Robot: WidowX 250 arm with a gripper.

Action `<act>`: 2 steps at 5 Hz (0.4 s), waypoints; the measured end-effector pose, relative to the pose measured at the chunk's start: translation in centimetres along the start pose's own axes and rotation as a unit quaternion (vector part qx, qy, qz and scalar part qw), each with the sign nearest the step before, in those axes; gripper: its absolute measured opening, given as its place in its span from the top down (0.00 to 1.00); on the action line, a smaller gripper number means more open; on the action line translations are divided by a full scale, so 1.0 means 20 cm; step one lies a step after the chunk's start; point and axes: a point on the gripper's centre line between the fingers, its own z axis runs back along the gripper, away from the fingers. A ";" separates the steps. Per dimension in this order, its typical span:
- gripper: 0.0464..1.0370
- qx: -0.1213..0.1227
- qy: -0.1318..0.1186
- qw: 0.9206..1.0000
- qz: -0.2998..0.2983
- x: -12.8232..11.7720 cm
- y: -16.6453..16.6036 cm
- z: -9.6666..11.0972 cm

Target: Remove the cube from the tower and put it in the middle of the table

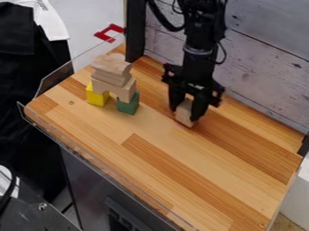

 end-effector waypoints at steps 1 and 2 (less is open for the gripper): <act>0.40 0.001 0.000 1.000 0.005 0.02 0.00 0.00; 0.13 0.004 0.012 1.000 0.011 0.00 0.01 0.00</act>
